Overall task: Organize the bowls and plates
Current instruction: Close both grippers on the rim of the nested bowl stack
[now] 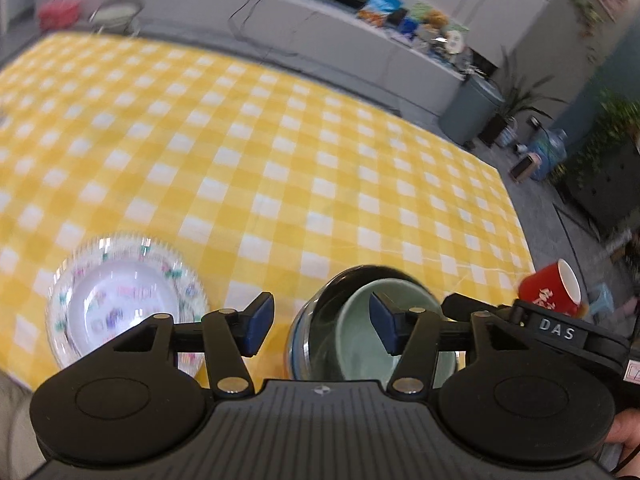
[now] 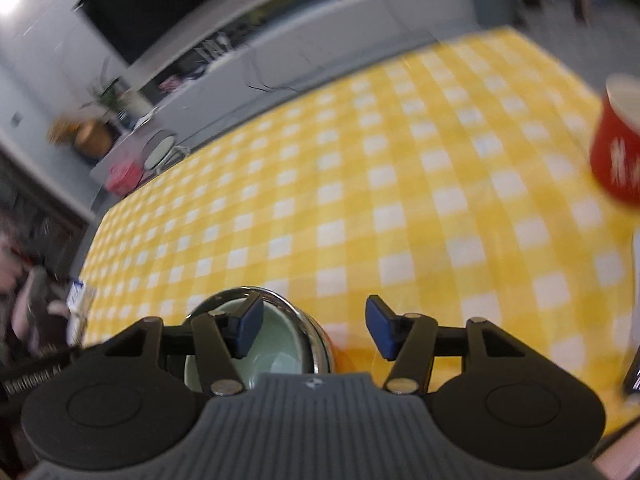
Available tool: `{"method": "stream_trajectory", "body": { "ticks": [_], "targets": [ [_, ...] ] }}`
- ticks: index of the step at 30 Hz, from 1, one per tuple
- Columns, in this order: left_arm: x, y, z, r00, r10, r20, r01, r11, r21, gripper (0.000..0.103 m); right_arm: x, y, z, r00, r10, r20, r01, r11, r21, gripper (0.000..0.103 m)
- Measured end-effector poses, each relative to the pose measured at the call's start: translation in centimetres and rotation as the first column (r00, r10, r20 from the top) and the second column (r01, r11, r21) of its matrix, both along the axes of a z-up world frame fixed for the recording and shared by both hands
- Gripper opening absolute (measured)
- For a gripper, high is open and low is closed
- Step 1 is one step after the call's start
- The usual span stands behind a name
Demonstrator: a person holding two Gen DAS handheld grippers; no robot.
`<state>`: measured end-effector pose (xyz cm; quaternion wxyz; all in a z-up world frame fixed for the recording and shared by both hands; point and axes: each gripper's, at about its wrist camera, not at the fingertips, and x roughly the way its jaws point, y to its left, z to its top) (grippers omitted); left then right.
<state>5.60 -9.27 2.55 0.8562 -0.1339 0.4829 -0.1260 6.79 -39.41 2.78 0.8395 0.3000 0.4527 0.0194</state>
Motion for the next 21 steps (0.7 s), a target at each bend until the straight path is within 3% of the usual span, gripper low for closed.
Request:
{"method": "stream_trajectory", "body": {
  "ticks": [8,15,21],
  "targets": [
    [0.4,1.0,-2.9,0.993,0.038,-0.112,-0.053,0.989,-0.136,0.065,0.8,0.2,-2.6,0.995,-0.007,-0.096,0.018,0.992,0.121,0.057],
    [0.3,0.5,-3.8,0.991,0.038,-0.132,-0.056,0.989,-0.138,0.065,1.0,0.1,-4.7,0.985,-0.01,-0.17,0.051,0.969,0.241,0.051],
    [0.5,0.6,-5.1,0.985,0.038,-0.171,-0.063,0.988,-0.143,0.065,1.2,0.0,-5.8,0.978,-0.007,-0.207,0.065,0.96,0.274,0.051]
  ]
}}
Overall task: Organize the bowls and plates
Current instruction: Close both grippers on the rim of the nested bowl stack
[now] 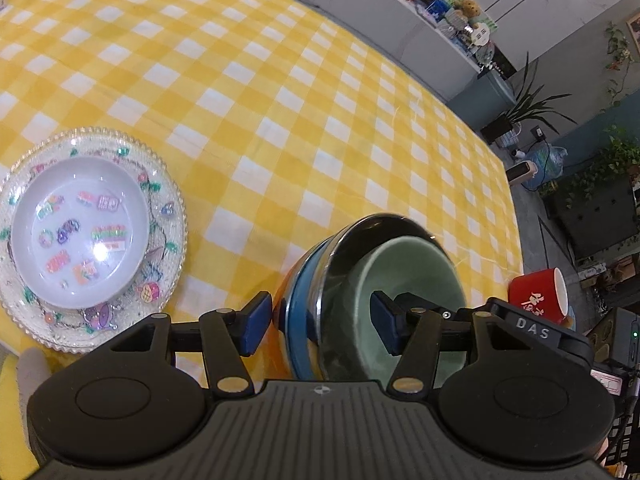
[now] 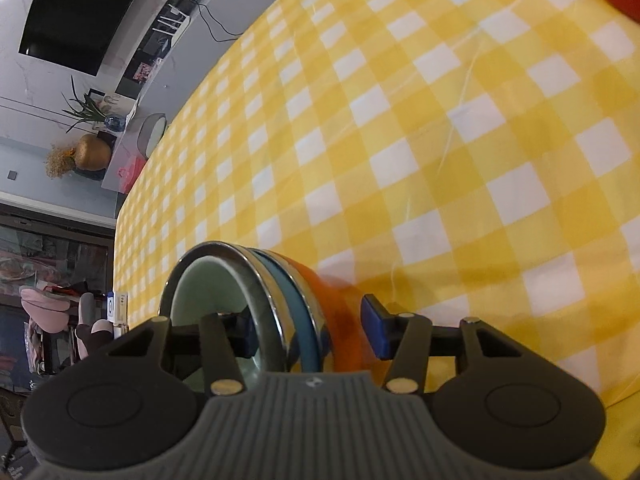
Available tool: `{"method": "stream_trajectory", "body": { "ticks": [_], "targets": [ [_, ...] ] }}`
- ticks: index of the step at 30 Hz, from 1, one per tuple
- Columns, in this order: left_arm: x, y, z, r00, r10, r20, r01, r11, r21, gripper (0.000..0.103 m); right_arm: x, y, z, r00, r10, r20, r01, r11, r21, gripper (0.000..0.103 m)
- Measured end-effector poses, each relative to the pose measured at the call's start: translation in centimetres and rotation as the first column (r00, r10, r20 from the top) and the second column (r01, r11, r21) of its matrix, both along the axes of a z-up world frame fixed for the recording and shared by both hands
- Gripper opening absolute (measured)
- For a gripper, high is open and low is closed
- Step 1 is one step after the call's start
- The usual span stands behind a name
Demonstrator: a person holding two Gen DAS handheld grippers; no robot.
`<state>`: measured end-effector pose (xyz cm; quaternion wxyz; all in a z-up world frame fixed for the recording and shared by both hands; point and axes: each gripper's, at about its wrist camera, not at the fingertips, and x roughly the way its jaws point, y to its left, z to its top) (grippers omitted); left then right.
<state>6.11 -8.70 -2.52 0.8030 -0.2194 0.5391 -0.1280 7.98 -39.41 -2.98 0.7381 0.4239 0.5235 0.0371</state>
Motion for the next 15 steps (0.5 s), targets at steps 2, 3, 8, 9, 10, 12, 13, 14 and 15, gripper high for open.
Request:
{"method": "stream_trajectory", "body": {
  "ticks": [2,3,8,9,10,12,13,14,15],
  "targets": [
    [0.0,0.0,-0.5,1.0,0.003,-0.017,-0.003,1.0,0.001,0.065,0.0,0.0,-0.2,1.0,0.0,-0.013,0.0,1.0,0.019,0.051],
    [0.0,0.0,-0.7,1.0,0.002,-0.02,-0.002,1.0,0.006,0.065,0.2,-0.1,-0.4,1.0,0.0,-0.019,0.001,1.0,0.025,0.051],
    [-0.2,-0.1,-1.1,0.999,-0.016,-0.033,0.016,1.0,0.001,0.061,-0.1,-0.3,-0.7,1.0,-0.001,-0.026,0.002,1.0,0.028,0.05],
    [-0.2,-0.2,-1.1,0.999,-0.018,-0.031,0.018,1.0,0.001,0.058,-0.2,-0.4,-0.8,1.0,-0.001,-0.027,0.002,1.0,0.028,0.05],
    [-0.2,-0.3,-1.0,0.999,-0.022,-0.028,0.023,1.0,0.008,0.057,-0.2,-0.5,-0.7,1.0,-0.001,-0.027,0.002,1.0,0.028,0.05],
    [-0.2,-0.6,-0.7,1.0,-0.023,-0.021,0.024,0.999,0.033,0.054,-0.2,-0.4,-0.7,1.0,0.002,-0.026,-0.001,1.0,0.03,0.051],
    [-0.2,-0.8,-0.6,1.0,-0.026,-0.016,0.027,0.999,0.046,0.052,-0.4,-0.6,-0.5,1.0,0.004,-0.025,-0.004,1.0,0.029,0.051],
    [-0.3,-1.0,-0.5,1.0,-0.029,-0.011,0.03,0.998,0.061,0.05,-0.4,-0.5,-0.4,1.0,0.008,-0.023,-0.008,1.0,0.025,0.052],
    [-0.3,-1.2,-0.4,0.999,-0.033,-0.006,0.034,0.996,0.078,0.048,-0.4,-0.4,-0.4,1.0,0.012,-0.02,-0.011,1.0,0.023,0.053]
  ]
}}
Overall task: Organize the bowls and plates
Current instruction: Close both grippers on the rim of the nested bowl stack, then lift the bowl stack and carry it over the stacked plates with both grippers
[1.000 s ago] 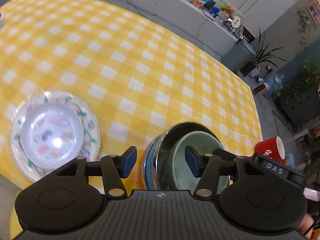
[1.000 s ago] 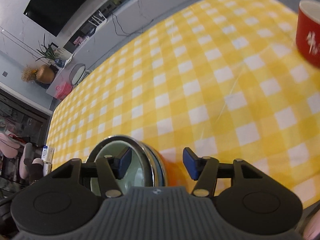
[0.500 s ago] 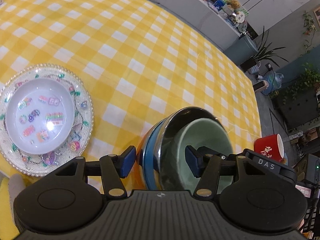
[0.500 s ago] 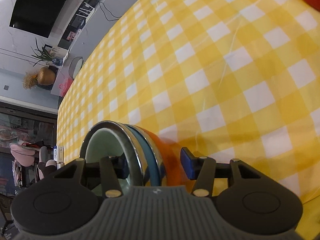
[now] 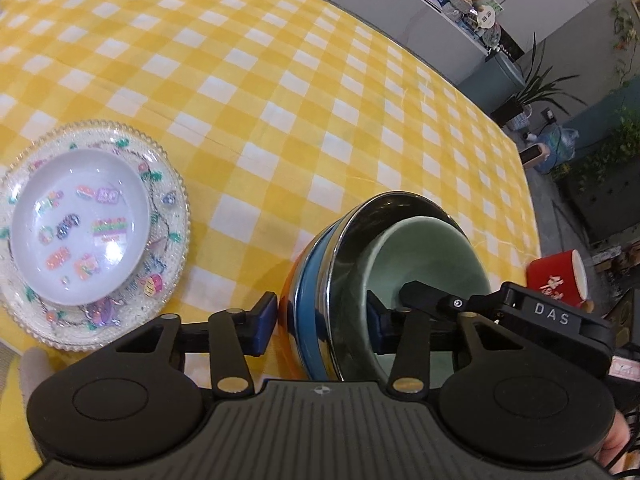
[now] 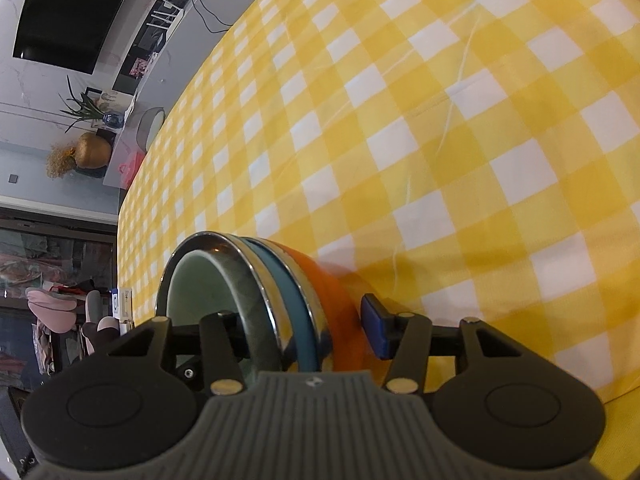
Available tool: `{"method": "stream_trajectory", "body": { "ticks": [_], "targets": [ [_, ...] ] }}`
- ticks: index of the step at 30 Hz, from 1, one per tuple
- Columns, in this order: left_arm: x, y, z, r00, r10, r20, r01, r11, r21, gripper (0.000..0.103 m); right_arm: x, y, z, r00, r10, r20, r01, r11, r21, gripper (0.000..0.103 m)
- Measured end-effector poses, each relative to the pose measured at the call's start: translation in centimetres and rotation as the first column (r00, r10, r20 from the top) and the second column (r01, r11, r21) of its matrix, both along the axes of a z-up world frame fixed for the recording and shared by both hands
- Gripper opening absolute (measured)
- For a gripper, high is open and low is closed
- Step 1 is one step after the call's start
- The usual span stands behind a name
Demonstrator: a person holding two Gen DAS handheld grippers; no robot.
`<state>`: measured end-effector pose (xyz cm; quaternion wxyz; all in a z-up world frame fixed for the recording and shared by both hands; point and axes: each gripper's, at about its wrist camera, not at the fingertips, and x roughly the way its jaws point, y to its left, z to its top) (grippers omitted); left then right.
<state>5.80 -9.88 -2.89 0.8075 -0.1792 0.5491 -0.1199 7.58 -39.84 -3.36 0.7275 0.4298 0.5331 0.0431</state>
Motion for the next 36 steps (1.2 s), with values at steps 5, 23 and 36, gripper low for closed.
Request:
{"method": "stream_trajectory", "body": {
  "ticks": [5,23,36],
  "targets": [
    [-0.2,-1.4,0.7,0.999,-0.022,0.03,0.02,0.997,0.077,0.044,0.1,0.3,0.1,1.0,0.009,0.002,-0.009,1.0,-0.009,0.054],
    [-0.9,-5.1,2.0,0.985,-0.137,0.101,0.094,0.932,0.351,0.047,0.3,0.5,0.9,1.0,0.023,0.016,-0.022,0.997,-0.068,0.054],
    [0.8,-0.7,-0.2,0.999,-0.002,-0.045,0.003,0.999,0.036,0.047,0.2,0.5,0.3,1.0,0.017,0.0,-0.017,0.999,-0.031,0.05]
  ]
}}
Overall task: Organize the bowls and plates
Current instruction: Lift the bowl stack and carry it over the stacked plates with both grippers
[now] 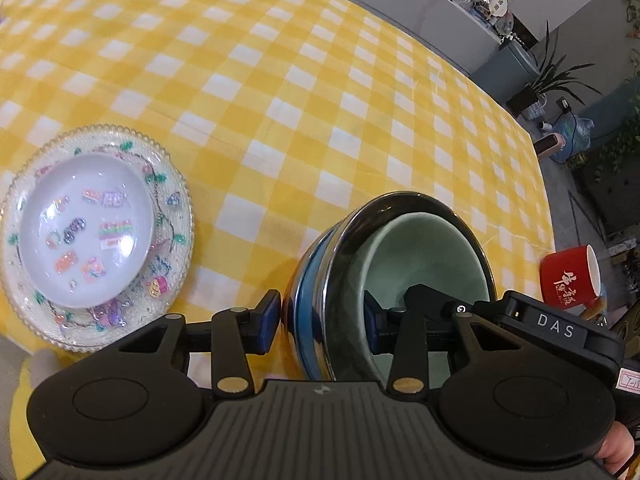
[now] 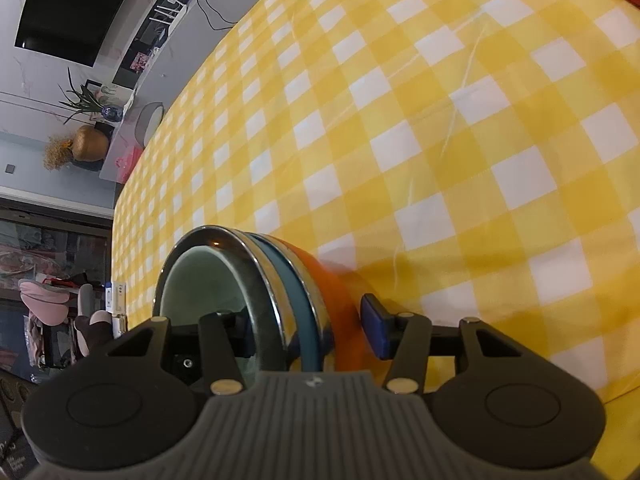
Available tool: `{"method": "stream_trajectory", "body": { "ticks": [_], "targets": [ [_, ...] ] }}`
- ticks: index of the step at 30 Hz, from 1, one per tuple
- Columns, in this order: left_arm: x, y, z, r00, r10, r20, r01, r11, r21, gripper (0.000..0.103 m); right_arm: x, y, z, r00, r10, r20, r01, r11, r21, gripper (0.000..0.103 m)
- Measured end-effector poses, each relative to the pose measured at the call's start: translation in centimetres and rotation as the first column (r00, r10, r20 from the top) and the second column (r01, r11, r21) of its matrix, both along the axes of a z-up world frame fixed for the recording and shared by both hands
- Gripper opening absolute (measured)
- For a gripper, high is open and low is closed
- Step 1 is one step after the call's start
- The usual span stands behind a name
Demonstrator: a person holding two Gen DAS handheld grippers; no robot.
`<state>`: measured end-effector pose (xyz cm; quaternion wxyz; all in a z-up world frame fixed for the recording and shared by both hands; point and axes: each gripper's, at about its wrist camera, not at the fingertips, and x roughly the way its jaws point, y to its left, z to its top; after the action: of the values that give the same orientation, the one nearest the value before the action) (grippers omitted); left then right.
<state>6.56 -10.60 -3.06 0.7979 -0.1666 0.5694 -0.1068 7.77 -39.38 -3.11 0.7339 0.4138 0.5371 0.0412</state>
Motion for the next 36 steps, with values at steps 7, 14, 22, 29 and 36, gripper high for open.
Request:
{"method": "stream_trajectory", "body": {
  "ticks": [7,14,22,29,36],
  "targets": [
    [0.0,-0.3,0.1,1.0,-0.019,0.009,0.019,1.0,0.017,0.046,0.0,-0.1,0.2,1.0,0.008,0.001,-0.008,1.0,-0.011,0.048],
    [-0.1,0.0,0.4,1.0,-0.016,0.017,0.016,1.0,0.025,0.045,0.0,0.6,0.3,1.0,0.029,-0.006,-0.029,0.999,-0.013,0.047],
    [-0.5,1.6,2.5,0.999,-0.023,0.049,0.021,0.999,0.04,0.045,0.1,2.1,1.9,0.999,0.05,0.017,-0.05,0.999,-0.005,0.046],
    [-0.6,4.2,4.2,0.998,0.005,0.065,-0.007,0.999,0.035,0.045,0.4,4.6,3.5,0.995,0.089,0.048,-0.089,0.996,0.004,0.046],
    [-0.8,8.0,5.3,0.994,0.058,0.09,-0.06,0.998,0.021,0.045,1.0,8.4,4.8,0.991,0.12,0.064,-0.12,0.993,0.009,0.046]
  ]
}}
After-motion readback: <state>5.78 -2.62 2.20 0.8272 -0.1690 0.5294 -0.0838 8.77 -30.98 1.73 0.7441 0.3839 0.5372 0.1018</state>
